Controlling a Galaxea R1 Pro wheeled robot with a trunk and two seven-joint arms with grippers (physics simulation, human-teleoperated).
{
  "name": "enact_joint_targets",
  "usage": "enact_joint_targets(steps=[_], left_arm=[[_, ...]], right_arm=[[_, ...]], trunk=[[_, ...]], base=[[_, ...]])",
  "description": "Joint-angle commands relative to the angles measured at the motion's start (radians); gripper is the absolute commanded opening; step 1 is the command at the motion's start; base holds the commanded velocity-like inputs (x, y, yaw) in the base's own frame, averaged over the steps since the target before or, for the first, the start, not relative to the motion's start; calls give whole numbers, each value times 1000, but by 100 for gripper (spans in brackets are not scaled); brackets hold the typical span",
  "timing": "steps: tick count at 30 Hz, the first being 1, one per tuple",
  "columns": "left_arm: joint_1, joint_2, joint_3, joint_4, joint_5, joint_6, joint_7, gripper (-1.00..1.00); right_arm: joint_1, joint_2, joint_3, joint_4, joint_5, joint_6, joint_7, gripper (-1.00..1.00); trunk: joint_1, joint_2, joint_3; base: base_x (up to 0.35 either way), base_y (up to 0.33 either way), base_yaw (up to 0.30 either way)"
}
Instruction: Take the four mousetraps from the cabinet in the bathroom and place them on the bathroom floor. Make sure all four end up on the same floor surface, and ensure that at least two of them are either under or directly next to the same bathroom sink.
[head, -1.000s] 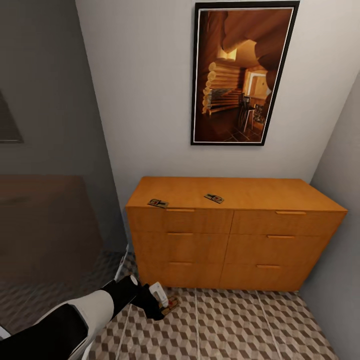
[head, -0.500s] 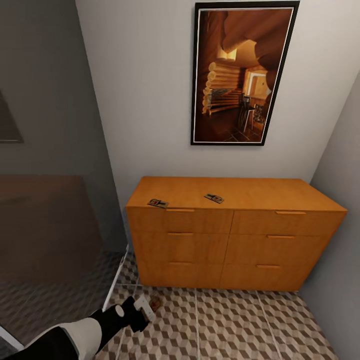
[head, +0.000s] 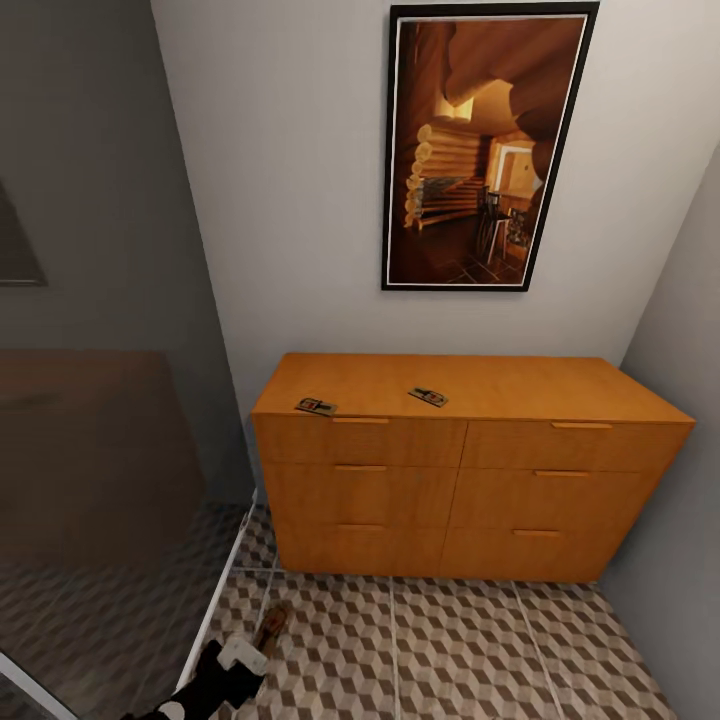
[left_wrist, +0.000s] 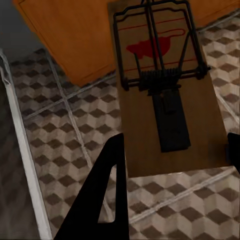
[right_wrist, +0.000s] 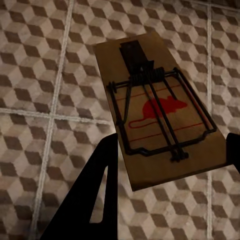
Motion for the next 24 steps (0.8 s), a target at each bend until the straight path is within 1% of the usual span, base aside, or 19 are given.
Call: enact_joint_targets(steps=[1,2,3,4,5,6,7,8,11,12,13,14,15,16,18,22,24], left_arm=[[8,3,-5,4,28,-24,-3,-100],[26,7,-5,4,54,-56,14,-100],[45,10,-5,4,72,-86,39,-100],[53,11,-5,4,78,-103,54,-100],[69,12,-5,4,87,-135,90,-100],[77,12,-5,4,91,-152,108,-100],[92,10,-5,4,96,-183,145,-100],[100,8,-5,4,97,-198,162,-100],[133,-13,-5,3,102,-262,261,-100],[136,-18,-5,3,103,-268,277,-100],[140,-27,-5,3,104,-277,310,-100],[142,-31,-5,3,104,-280,328,-100],[145,-36,-5,2,106,-285,363,-100],[146,-40,-5,2,107,-288,396,-100],[148,-44,-4,1,108,-290,435,-100],[150,-47,-4,1,108,-288,464,-100],[150,-49,-3,1,109,-286,466,-100]], right_arm=[[-1,3,3,-8,10,11,-9,-100],[-2,11,3,-21,13,28,-11,-100],[-3,19,3,-33,16,39,-12,-100],[-3,22,3,-39,17,43,-13,-100],[-6,27,3,-51,18,49,-16,-100],[-8,29,3,-57,18,52,-17,-100],[-12,32,3,-70,19,57,-22,-100],[-14,34,3,-76,19,61,-26,-100],[-39,42,3,-105,20,105,-58,-100],[-46,43,3,-109,20,114,-63,-100],[-61,44,3,-113,21,130,-73,-100],[-69,44,3,-115,21,137,-77,-100],[-82,43,3,-117,21,146,-84,-100],[-93,41,3,-121,21,152,-89,-100],[-102,38,3,-128,21,157,-93,-100],[-109,35,2,-134,19,147,-97,-100],[-111,35,1,-131,16,121,-97,-100]], trunk=[[0,-1,-1],[0,-1,-1],[0,-1,-1],[0,-1,-1],[0,-1,-1],[0,-1,-1],[0,-1,-1],[0,-1,-1],[0,-1,-1],[0,-1,-1],[0,-1,-1],[0,-1,-1],[0,-1,-1],[0,-1,-1],[0,-1,-1],[0,-1,-1],[0,-1,-1]], base=[[0,0,0],[0,0,0],[0,0,0],[0,0,0],[0,0,0],[0,0,0],[0,0,0],[0,0,0],[0,0,0],[0,0,0],[0,0,0],[0,0,0],[0,0,0],[0,0,0],[0,0,0],[0,0,0],[0,0,0]])
